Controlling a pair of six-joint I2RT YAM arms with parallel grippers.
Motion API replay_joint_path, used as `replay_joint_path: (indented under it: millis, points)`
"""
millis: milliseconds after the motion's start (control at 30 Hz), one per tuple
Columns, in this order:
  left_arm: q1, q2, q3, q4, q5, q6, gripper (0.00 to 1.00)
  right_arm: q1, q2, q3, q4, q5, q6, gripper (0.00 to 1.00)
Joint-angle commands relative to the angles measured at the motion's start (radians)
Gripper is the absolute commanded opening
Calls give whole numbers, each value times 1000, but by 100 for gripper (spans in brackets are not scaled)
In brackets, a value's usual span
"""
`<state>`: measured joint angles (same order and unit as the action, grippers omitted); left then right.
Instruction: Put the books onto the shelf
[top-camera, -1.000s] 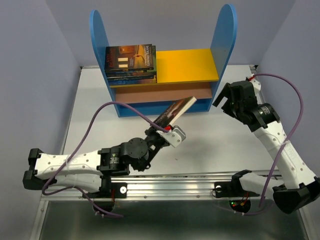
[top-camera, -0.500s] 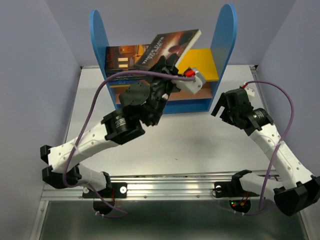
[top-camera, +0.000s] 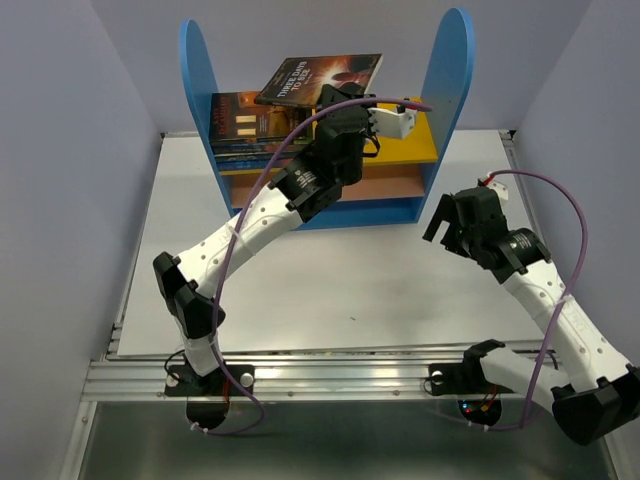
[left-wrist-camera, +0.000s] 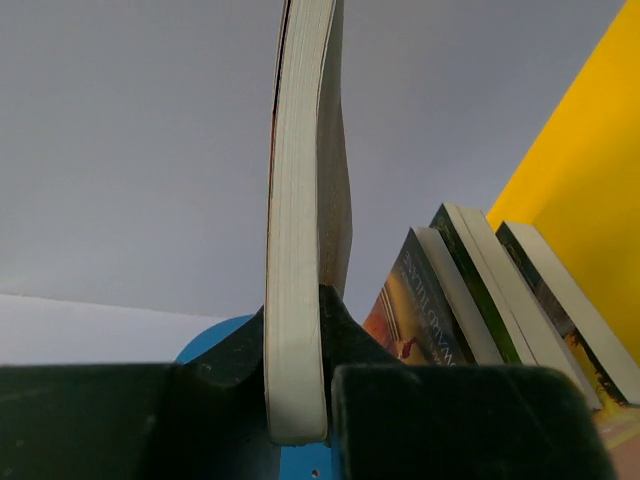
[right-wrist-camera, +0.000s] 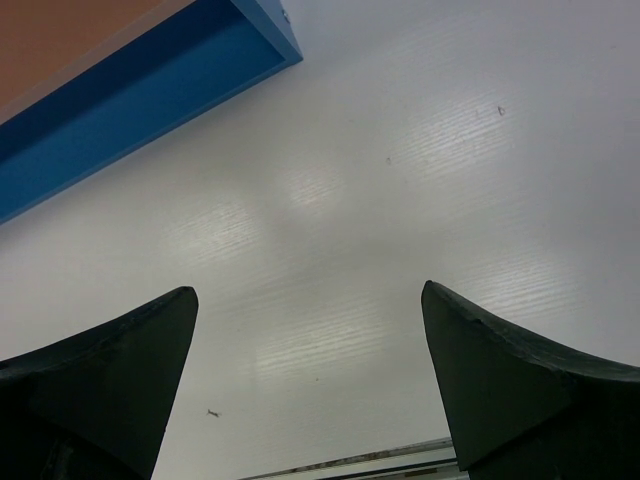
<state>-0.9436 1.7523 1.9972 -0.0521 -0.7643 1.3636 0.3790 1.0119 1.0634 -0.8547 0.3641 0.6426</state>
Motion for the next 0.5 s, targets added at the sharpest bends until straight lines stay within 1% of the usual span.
replay_joint_path:
  millis: [0, 100, 167, 233, 367, 467]
  points:
    - [54, -71, 26, 14, -6, -21, 0, -3, -26, 0, 46, -8, -18, 100]
    - [83, -73, -15, -3, -42, -38, 0, -3, -19, -3, 48, -11, -17, 100]
    - [89, -80, -41, -31, -40, -55, 0, -3, -15, -8, 49, -14, -12, 100]
    - [94, -80, -43, -84, -39, -99, 0, -3, -12, -13, 52, -16, -8, 100]
    - [95, -82, -63, -124, -76, -155, 0, -3, -4, -16, 57, -31, -9, 100]
    - [97, -92, -72, -159, -64, -199, 0, -3, -1, -16, 59, -37, -11, 100]
